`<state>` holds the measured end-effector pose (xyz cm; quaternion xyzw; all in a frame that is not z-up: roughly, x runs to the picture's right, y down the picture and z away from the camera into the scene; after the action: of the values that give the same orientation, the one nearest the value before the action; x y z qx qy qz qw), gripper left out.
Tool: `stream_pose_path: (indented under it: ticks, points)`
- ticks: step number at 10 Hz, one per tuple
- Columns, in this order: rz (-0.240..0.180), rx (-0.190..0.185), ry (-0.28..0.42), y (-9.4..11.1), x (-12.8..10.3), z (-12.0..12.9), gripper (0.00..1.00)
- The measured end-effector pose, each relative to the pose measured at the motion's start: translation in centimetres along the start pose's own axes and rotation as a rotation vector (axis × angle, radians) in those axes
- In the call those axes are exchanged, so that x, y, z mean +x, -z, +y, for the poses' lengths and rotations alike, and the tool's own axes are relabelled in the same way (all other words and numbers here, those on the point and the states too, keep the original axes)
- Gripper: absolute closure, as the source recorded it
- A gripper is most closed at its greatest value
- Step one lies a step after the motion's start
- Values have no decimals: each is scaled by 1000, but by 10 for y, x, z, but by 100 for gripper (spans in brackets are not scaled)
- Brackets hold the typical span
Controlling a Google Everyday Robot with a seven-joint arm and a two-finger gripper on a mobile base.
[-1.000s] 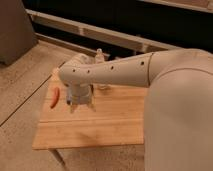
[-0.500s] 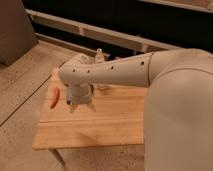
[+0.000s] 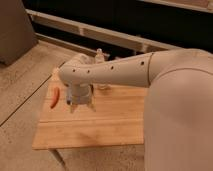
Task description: Place the eraser on the white sponge
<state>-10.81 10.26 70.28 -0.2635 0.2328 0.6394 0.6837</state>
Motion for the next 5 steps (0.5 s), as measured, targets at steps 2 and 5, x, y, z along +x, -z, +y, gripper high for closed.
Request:
stream_pose_path:
  ticks: [2,5]
  points:
    - [0,0,0,0,0,0,35]
    - [-19,4,-11,4,-6,1,35]
